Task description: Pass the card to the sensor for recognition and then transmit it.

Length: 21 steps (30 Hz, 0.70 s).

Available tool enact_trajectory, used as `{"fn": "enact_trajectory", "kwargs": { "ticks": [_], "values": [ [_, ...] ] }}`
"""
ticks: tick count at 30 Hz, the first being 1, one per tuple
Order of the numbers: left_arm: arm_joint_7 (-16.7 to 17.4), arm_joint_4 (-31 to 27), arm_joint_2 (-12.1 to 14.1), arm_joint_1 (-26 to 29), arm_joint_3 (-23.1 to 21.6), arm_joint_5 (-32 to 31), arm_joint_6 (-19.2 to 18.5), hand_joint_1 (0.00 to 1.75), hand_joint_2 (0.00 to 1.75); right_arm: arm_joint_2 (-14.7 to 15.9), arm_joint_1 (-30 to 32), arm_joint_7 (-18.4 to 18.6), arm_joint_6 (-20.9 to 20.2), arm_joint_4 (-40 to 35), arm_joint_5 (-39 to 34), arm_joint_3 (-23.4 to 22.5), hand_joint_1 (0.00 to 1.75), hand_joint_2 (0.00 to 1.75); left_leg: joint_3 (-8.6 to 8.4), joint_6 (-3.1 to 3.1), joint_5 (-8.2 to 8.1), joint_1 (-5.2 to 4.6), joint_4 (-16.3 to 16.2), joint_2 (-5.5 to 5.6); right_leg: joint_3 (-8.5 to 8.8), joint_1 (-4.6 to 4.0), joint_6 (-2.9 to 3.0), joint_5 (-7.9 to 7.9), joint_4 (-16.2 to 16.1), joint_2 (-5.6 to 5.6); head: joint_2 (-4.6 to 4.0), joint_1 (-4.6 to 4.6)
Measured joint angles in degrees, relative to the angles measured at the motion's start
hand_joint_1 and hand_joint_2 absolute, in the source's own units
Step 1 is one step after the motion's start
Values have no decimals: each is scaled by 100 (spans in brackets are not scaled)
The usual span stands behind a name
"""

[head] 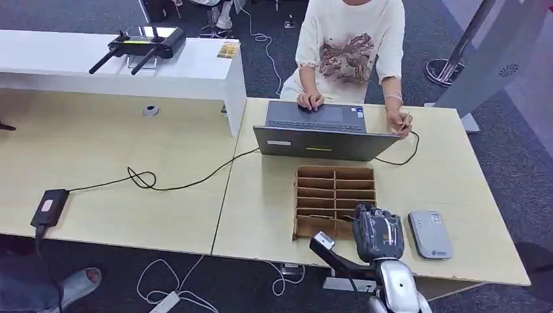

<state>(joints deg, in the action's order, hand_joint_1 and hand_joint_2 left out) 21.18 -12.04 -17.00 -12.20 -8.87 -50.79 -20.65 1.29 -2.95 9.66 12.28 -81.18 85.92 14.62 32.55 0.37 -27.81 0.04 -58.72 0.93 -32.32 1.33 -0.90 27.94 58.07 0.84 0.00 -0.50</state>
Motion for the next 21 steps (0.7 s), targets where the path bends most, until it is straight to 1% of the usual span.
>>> {"fn": "enact_trajectory", "kwargs": {
  "ticks": [3, 7, 10, 14, 17, 21],
  "values": [
    [159, 0, 4, -6, 83, 281, 130, 0, 0, 0, 55, -33, 20, -54, -87, -91, 175, 175, 1, 0, 0, 0, 0, -2, -1, 0, 2, 2, 0, 1, 0, 0],
    [413, 0, 15, -11, 432, 736, 398, 0, 0, 2, 234, -118, 33, -207, -192, -286, 175, 175, 2, 4, -6, 0, 0, -7, -1, -1, 6, 4, 0, -2, 0, 0],
    [472, 0, 24, -12, 623, 885, 529, 0, 0, 31, 307, -201, 74, -258, -260, -385, 175, 175, 1, 4, -7, 0, 0, -10, -1, -1, 7, 6, 0, -2, 0, 0],
    [478, 0, 35, -12, 834, 931, 581, 0, 0, 87, 353, -251, 144, -280, -299, -435, 175, 175, 2, 4, -7, 0, 0, -12, -1, -1, 9, 6, 0, -3, 0, 0],
    [476, 0, 42, -11, 901, 950, 631, 0, 0, 159, 388, -310, 275, -273, -400, -439, 175, 175, 3, 4, -6, 0, 0, -13, -1, -1, 9, 6, 0, -3, 0, 0],
    [518, 0, 46, -11, 999, 1027, 715, 0, 0, 210, 411, -302, 332, -269, -407, -450, 175, 175, 4, 4, -7, 0, 0, -17, -2, -1, 9, 6, 0, -8, 0, 0]
  ]
}}
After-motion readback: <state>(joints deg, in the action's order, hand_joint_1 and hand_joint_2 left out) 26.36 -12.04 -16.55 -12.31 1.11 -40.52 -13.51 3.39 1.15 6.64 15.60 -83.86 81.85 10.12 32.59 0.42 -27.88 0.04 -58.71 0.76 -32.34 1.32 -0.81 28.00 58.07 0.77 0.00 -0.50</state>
